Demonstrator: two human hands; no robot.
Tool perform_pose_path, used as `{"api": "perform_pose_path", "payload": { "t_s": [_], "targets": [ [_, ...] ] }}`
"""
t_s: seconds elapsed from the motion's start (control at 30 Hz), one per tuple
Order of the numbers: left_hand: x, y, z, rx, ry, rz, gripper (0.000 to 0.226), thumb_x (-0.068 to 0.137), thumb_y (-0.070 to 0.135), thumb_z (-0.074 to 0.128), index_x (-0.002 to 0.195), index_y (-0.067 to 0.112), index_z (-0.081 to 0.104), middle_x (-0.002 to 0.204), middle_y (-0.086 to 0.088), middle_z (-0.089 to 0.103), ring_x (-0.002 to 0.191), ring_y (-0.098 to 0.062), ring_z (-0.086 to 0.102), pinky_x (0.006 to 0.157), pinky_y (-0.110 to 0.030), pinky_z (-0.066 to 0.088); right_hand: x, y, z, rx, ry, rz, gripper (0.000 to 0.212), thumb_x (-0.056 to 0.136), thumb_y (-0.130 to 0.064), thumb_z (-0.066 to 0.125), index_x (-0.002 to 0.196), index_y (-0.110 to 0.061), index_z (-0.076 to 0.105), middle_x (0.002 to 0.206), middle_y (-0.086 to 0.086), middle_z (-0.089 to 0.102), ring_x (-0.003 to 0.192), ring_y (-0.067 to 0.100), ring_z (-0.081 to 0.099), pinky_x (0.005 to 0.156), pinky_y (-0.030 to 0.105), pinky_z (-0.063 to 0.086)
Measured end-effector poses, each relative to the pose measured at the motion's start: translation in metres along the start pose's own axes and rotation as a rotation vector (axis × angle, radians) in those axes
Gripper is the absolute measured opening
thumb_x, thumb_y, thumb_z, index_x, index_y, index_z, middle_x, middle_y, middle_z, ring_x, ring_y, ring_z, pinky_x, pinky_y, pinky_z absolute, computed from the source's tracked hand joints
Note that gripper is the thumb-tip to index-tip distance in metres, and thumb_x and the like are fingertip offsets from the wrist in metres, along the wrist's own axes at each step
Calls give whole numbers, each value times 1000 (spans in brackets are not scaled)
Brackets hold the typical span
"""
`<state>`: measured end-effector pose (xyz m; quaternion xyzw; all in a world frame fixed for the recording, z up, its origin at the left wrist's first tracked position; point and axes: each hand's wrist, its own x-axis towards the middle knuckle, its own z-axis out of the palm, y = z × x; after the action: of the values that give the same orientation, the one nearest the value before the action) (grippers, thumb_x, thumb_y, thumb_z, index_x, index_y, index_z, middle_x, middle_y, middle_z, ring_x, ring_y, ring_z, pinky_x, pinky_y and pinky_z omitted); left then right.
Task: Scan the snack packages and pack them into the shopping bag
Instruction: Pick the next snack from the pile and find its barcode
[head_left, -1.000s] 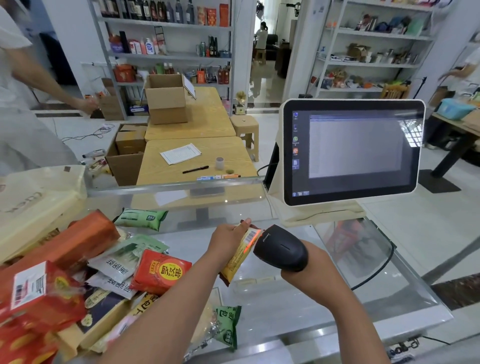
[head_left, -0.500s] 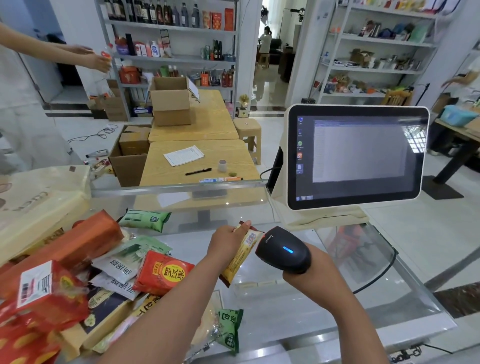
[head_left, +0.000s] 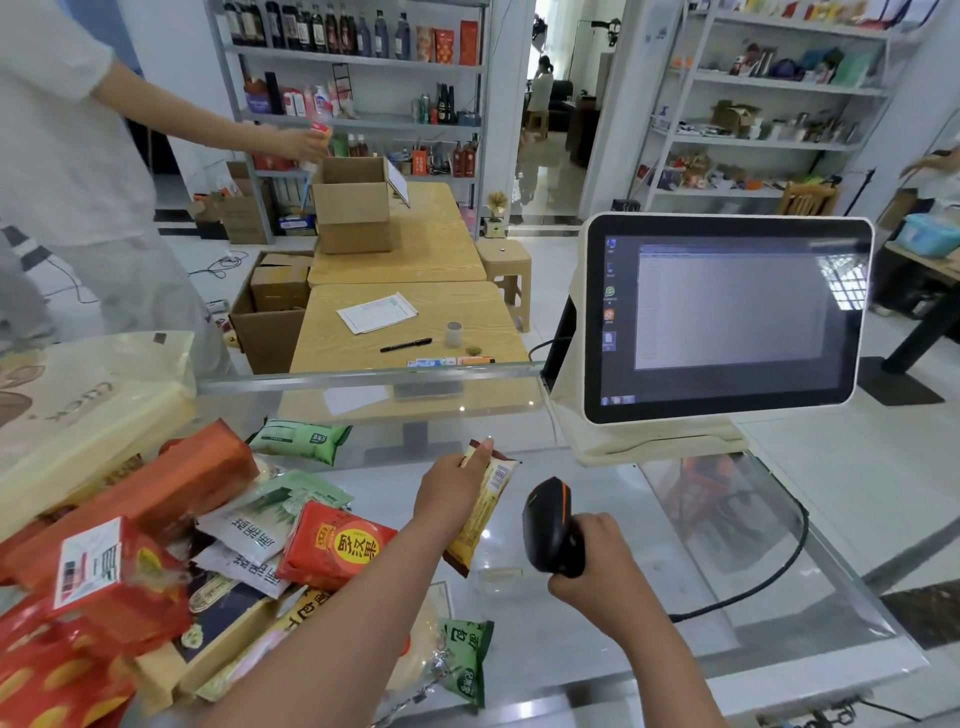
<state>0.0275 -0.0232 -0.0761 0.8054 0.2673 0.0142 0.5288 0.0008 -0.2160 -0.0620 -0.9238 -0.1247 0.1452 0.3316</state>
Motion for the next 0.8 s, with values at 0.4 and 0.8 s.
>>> {"api": "perform_pose_path", "payload": {
  "t_s": [0.4,0.8],
  "targets": [
    [-13,12,-9,-218,-244,-142,27,97,44,48,95,20,61,90,-3,67,82,-19,64,70,-29,52,9,13,24,-161,-14,22,86,77,-27,69,147,-20,20,134,1,31,128,20,33,103,27,34],
    [-43,39,-89,-343,-45,84,20,92,37,61,86,19,68,83,-1,73,78,-15,69,77,-29,58,17,-112,16,691,-99,-154,17,90,-21,65,106,-22,64,90,3,72,74,14,71,62,31,59]
  ]
}}
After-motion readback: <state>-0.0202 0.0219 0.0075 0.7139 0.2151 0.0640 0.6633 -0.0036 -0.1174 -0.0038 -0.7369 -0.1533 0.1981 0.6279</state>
